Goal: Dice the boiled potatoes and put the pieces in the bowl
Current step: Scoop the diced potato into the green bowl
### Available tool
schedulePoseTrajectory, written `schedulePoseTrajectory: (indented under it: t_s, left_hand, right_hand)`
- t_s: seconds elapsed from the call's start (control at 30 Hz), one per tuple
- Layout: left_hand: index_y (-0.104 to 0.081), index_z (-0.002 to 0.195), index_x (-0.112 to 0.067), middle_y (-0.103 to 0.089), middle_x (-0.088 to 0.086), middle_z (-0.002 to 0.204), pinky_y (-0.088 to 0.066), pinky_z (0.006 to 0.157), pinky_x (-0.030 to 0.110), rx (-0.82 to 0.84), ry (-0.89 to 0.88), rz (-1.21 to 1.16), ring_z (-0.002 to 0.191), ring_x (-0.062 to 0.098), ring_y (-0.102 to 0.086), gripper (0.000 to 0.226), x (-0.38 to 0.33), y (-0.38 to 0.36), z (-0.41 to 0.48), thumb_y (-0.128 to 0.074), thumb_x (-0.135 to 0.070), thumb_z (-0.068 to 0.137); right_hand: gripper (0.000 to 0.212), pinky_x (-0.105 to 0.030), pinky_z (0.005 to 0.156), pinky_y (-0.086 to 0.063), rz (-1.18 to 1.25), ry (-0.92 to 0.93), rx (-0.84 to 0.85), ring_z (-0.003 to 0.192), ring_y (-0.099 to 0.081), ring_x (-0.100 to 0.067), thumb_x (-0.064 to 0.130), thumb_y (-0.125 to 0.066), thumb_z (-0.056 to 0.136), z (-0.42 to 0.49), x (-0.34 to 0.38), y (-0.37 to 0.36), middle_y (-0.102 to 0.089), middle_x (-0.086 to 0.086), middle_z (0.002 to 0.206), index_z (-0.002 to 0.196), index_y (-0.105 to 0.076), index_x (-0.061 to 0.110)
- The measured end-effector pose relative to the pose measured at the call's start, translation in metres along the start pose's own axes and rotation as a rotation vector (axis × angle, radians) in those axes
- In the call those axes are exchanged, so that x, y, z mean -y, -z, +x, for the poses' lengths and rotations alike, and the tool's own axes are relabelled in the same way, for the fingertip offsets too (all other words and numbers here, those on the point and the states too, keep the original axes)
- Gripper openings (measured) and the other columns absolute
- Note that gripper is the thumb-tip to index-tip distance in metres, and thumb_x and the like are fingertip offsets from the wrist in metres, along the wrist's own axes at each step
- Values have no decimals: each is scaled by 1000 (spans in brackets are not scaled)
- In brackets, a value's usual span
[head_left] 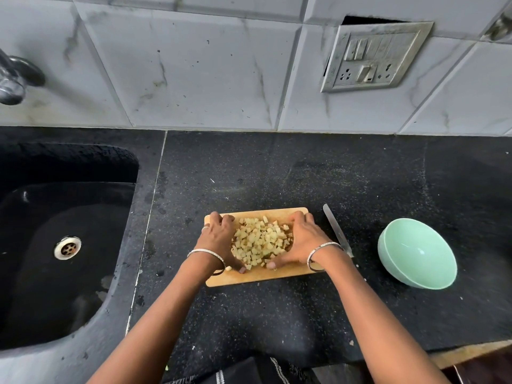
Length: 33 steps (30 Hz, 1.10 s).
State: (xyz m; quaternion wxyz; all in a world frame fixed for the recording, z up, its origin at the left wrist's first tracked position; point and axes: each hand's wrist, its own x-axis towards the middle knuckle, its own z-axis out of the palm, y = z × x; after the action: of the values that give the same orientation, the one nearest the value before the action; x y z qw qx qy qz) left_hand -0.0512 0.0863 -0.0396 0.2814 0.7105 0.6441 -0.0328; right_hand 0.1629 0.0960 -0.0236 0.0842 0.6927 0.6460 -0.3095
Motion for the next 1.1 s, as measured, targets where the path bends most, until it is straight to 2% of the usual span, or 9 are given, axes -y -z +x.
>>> schedulePoseTrajectory:
  t_s: [0.13,0.27,0.47,0.63,0.93,1.1]
  left_hand:
    - [-36,133,-17,-34,6,129,-42,101,36,-24,-15,-48,118,27,-46,106,0,-2,6,-94,-36,47]
    - [-37,135,-16,-39,6,132,-40,101,33,-15,-34,-166,119,24,-46,103,-7,-5,8,-93,-35,51]
    - [-28,139,-12,-36,11,133,-43,101,39,15,-23,-108,121,32,-49,110,-23,-5,13,-93,-31,52]
    - [-33,134,-14,-39,13,128,-45,100,43,37,-52,-89,117,32,-50,104,-30,-1,15,-93,-27,50]
    - [-46,129,-13,-54,11,124,-43,95,34,-16,-15,-213,114,27,-51,81,-34,-1,16,-88,-22,60]
    - [-48,130,-14,-56,7,124,-47,91,33,54,15,-317,112,25,-53,79,-37,10,12,-88,-15,62]
  right_hand:
    - [129,-43,104,-43,-37,88,-42,118,-46,-28,60,-94,27,5,18,-15,-35,-2,122,132,-29,21]
    - [124,-42,103,-43,-86,134,-49,119,-46,-32,51,-97,32,7,32,-21,-36,-6,127,131,-29,20]
    - [112,-45,101,-45,-41,192,-37,119,-48,-30,40,-98,39,10,32,-17,-41,-5,124,128,-32,22]
    - [104,-43,102,-43,-83,240,-30,122,-48,-30,35,-96,48,8,40,-16,-46,-5,129,130,-34,18]
    - [86,-39,102,-43,30,245,-41,122,-50,-27,27,-91,57,9,38,-10,-55,-5,129,130,-46,17]
    - [76,-34,94,-49,172,211,-14,114,-55,-21,21,-88,61,4,29,-4,-60,0,122,127,-51,20]
